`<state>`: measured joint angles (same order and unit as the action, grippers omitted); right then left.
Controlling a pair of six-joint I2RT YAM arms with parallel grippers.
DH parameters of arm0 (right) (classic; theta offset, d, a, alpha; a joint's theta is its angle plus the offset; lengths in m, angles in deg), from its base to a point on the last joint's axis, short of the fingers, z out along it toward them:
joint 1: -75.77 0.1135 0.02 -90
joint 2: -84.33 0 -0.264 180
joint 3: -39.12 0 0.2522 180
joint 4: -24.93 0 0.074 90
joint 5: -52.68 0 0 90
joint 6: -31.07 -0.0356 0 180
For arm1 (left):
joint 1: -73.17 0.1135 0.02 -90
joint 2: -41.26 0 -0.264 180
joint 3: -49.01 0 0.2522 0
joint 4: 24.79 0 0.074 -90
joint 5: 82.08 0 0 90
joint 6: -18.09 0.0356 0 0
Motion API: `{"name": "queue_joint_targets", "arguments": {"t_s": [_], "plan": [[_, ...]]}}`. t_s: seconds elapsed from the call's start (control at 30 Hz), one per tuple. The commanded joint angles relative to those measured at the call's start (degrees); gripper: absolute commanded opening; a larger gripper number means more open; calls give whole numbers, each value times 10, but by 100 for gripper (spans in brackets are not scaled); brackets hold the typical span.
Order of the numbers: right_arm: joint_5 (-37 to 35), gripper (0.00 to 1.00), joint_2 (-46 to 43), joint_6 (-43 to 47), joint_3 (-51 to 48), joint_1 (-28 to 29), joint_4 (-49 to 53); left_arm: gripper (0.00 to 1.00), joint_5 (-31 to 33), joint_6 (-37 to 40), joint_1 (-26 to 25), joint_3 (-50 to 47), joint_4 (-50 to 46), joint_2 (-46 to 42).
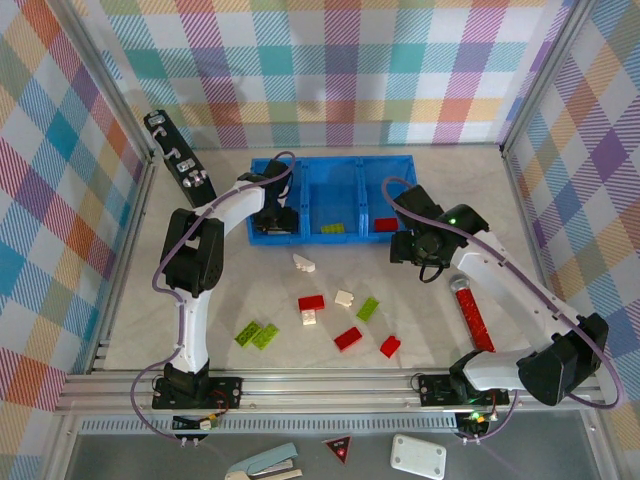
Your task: Sort the legos into containers by color
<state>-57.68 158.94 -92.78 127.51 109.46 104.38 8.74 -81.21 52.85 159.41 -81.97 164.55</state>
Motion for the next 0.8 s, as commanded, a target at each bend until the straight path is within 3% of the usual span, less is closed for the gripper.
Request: {"name": "queue_joint_targets", "arguments": {"t_s": [0.0, 0.77], "plan": [[5, 73, -14, -4, 16, -3, 13, 68, -11, 8, 5, 10, -14, -17], [11, 73, -27, -5, 6, -4, 10, 81, -14, 13, 5, 9, -35, -59]]}}
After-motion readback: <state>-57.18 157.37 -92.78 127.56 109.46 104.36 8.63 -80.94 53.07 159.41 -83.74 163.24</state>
